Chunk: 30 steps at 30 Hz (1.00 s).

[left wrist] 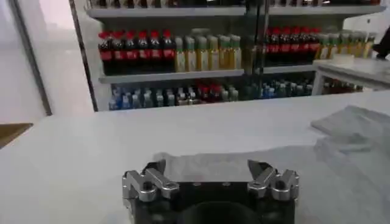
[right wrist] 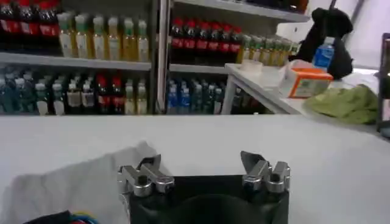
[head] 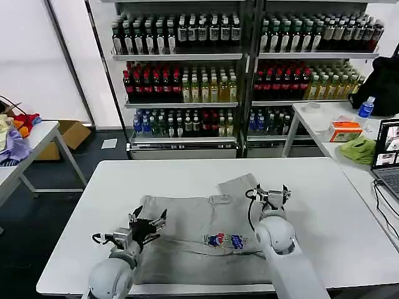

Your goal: Fold and organize the clothes.

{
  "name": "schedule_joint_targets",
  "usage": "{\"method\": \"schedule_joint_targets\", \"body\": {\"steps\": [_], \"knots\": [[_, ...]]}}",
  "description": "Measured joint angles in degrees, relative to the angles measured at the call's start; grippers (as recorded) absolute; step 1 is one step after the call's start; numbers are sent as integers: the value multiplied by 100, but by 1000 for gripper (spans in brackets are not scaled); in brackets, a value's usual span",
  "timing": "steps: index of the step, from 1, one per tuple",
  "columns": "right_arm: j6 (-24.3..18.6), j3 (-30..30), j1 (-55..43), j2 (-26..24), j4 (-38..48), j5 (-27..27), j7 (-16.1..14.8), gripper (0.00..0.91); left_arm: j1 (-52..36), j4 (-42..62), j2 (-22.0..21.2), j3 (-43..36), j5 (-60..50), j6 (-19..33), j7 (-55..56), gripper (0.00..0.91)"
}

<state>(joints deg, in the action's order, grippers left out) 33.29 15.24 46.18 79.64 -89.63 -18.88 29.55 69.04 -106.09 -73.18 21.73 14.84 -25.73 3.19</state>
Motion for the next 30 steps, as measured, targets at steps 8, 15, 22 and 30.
{"method": "schedule_joint_targets", "body": {"steps": [8, 15, 22, 30], "knots": [[0, -100, -467, 241, 575, -105, -54, 907, -553, 571, 112, 1, 127, 1, 44, 907], [0, -136, -738, 385, 941, -122, -94, 907, -940, 1032, 214, -50, 181, 3, 58, 907], [0, -111, -925, 483, 1284, -107, -129, 907, -1236, 1403, 270, -109, 258, 1, 59, 907], [-8, -50, -1035, 551, 1618, -110, -189, 907, -1384, 1675, 258, -146, 293, 1, 51, 907]]}}
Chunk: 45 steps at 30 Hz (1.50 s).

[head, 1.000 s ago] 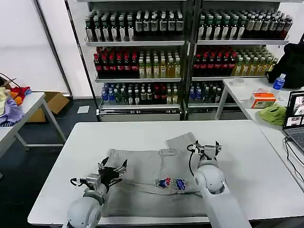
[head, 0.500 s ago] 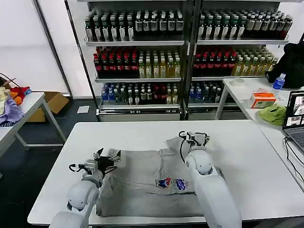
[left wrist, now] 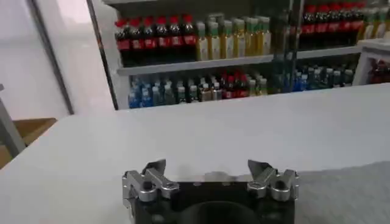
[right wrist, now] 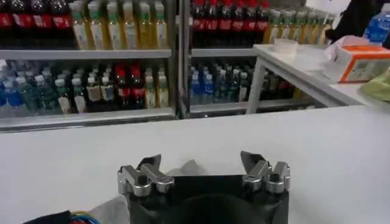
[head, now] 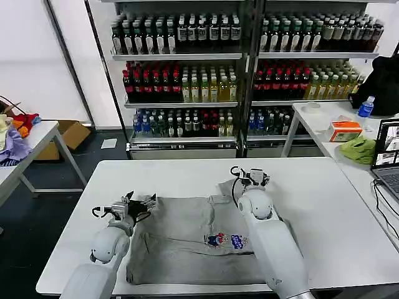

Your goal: Fold and organize the clothes.

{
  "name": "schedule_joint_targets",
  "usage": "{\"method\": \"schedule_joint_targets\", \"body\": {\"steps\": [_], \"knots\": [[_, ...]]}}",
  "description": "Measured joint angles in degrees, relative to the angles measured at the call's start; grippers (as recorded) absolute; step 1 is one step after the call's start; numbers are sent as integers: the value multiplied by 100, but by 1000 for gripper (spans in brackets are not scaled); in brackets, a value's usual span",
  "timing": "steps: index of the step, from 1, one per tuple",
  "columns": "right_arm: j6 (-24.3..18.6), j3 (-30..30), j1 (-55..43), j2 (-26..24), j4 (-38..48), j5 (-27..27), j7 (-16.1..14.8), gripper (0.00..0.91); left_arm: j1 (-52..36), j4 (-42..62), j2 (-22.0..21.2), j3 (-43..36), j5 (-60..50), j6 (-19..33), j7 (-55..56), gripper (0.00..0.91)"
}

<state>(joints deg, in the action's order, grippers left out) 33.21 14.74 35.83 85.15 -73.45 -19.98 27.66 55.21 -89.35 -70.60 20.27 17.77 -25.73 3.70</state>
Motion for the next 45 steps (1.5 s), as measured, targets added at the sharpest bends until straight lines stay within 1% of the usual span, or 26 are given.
{"method": "schedule_joint_targets", "body": {"steps": [12, 15, 17, 18, 19, 20, 21, 22, 23, 24, 25, 26, 27, 36, 45], "knots": [[-1, 18, -35, 56, 269, 17, -47, 907, 79, -45, 30, -15, 121, -81, -23, 907], [-2, 4, -34, 65, 314, 34, -52, 907, 81, -45, 41, -6, 133, -89, -22, 736], [-3, 1, -34, 71, 334, 40, -52, 907, 73, -37, 43, -6, 154, -105, -24, 705], [-4, 1, -34, 77, 350, 40, -51, 907, 62, -28, 46, -7, 169, -123, -23, 705], [-10, 0, -37, 85, 366, 41, -51, 907, 51, -19, 48, -9, 183, -139, -22, 615], [-12, -1, -44, 90, 379, 41, -50, 856, 37, -13, 49, -11, 200, -154, -20, 464], [-13, -4, -55, 92, 394, 41, -51, 746, 19, 0, 52, -15, 224, -174, -21, 393], [-14, -10, -64, 91, 410, 42, -51, 554, -1, 16, 57, -17, 246, -192, -21, 191], [-16, -15, -69, 91, 422, 43, -52, 433, -20, 35, 62, -20, 269, -209, -26, 111], [-16, -16, -71, 91, 432, 45, -52, 302, -37, 54, 63, -24, 294, -226, -35, 60], [-17, -17, -71, 93, 438, 47, -56, 30, -49, 70, 63, -26, 321, -243, -40, 30], [-17, -17, -70, 97, 440, 48, -57, 0, -59, 79, 63, -32, 352, -263, -43, 20], [-17, -17, -68, 100, 441, 50, -57, 0, -65, 82, 59, -39, 381, -283, -46, 10], [-18, 43, 60, 152, 377, 47, -101, 0, -43, 37, 54, -131, 490, -394, -47, 10], [-17, 74, 252, 172, 169, -24, -105, 0, 56, -56, 50, -156, 540, -395, -82, 0]]}}
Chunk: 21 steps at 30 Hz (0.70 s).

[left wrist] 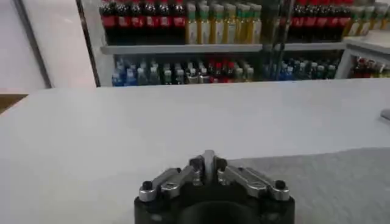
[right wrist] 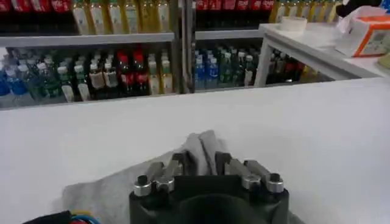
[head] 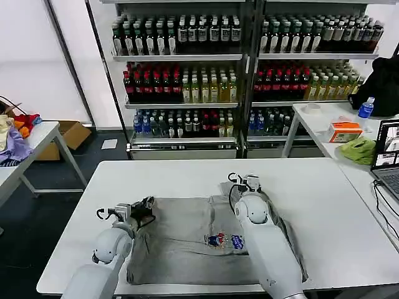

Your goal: Fold and organize the clothes.

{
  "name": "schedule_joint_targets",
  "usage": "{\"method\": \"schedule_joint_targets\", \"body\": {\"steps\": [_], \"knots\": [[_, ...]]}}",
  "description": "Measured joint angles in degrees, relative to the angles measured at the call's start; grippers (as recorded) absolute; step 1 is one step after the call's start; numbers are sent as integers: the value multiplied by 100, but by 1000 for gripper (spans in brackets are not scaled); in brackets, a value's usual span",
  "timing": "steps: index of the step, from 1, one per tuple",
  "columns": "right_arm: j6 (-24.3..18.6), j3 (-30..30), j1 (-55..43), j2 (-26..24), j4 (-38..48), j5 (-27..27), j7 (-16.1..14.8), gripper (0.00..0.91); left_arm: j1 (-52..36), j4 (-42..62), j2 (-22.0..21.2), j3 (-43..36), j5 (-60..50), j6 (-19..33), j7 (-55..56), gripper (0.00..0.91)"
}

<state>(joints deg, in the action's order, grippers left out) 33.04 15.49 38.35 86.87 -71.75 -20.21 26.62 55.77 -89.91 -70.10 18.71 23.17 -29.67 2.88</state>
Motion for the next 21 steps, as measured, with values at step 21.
{"method": "schedule_joint_targets", "body": {"steps": [21], "knots": [[31, -37, 403, -314, -1377, -126, -36, 0, 286, -456, 8, 142, -71, 608, -83, 0]]}}
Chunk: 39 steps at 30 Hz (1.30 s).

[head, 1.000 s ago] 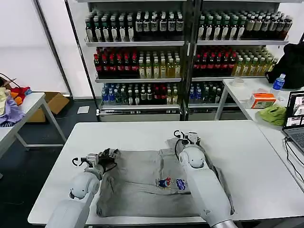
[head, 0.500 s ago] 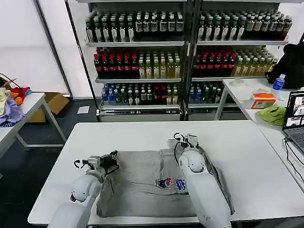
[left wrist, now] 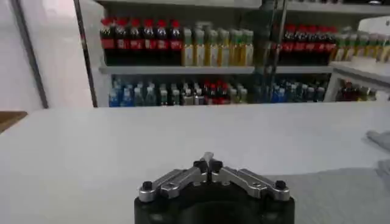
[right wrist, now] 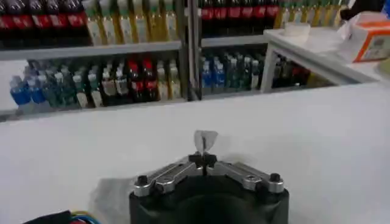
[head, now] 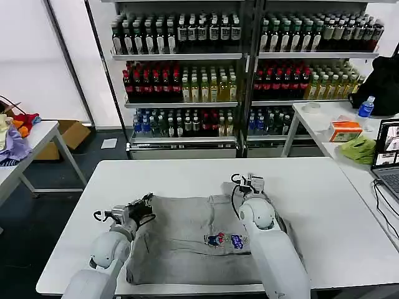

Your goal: Fold and organize the clothes.

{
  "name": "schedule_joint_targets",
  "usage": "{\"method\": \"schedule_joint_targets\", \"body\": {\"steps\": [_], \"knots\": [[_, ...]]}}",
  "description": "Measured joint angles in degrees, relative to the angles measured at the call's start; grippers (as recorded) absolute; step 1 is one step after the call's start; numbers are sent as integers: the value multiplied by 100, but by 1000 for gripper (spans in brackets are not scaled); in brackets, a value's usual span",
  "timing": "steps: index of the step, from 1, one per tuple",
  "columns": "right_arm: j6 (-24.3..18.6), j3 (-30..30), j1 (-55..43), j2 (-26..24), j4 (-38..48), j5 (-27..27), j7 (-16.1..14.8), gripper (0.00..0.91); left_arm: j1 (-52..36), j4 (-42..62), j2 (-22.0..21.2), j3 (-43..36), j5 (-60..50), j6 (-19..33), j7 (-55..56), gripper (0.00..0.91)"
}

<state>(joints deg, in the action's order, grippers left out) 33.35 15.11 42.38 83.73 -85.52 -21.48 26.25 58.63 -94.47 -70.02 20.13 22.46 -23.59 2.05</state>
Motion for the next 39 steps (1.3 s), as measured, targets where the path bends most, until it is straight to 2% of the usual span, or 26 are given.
{"method": "schedule_joint_targets", "body": {"steps": [11, 27, 39], "knots": [[-53, 180, 707, -125, -1038, -13, -3, 0, 471, -497, 55, 131, -223, 227, -154, 0], [-327, 696, 2696, -639, -2770, -184, 59, 0, 1435, -1215, 74, 355, -634, 378, -330, 0], [-502, 1023, 3725, -937, -3495, -266, 107, 0, 2061, -1579, 18, 532, -816, 503, -412, 0]]}}
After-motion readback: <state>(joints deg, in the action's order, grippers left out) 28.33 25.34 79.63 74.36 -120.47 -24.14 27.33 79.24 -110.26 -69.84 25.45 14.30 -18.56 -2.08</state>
